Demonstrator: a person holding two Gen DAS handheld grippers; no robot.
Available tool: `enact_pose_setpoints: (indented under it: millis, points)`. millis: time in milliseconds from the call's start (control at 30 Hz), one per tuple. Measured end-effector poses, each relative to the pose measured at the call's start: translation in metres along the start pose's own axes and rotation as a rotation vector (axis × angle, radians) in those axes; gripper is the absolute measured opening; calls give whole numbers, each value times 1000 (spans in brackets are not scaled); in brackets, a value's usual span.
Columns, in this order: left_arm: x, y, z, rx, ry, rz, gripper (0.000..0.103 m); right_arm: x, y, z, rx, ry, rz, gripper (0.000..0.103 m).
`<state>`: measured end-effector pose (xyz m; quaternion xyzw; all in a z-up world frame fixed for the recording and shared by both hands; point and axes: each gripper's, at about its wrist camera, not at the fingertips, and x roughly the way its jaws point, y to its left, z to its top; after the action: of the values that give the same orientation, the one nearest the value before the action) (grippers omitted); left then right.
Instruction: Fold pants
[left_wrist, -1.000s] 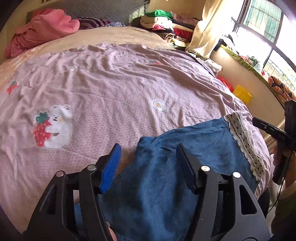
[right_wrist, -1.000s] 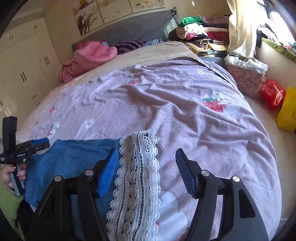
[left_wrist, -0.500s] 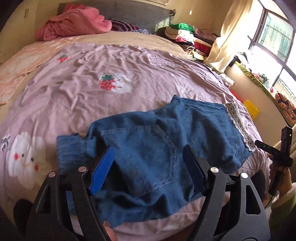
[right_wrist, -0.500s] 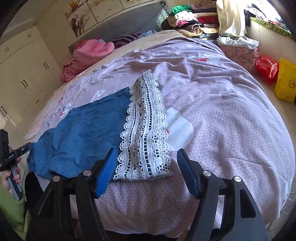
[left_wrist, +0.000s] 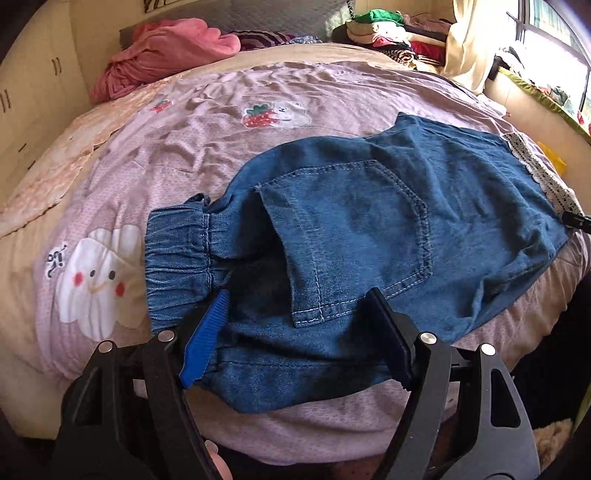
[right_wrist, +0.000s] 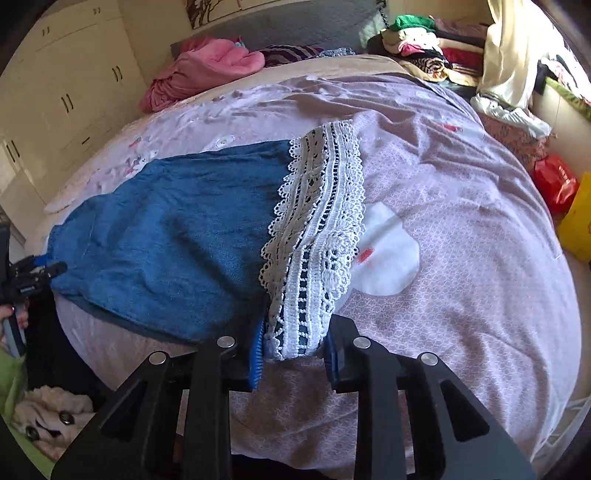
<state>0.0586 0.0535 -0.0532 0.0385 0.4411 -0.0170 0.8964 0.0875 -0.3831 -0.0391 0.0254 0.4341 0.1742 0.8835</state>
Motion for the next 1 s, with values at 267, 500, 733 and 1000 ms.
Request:
enact_pose_setpoints:
  millis: [267,500,733,1000]
  points:
    - [5,3,-10,48,-10,24,68,19,-1,-10,11,25,-56,35]
    - [-10,-3,-7,51,-25,-12,70,2,-5,-8,111,-8,-89,50]
    - [-54,-29,9,79,-117,-105,86,-48,1,-20,171,-118,-70,60]
    - [-76,-72,53,142,-189,-234,93,-74,12,-33,211,-157,-33,70]
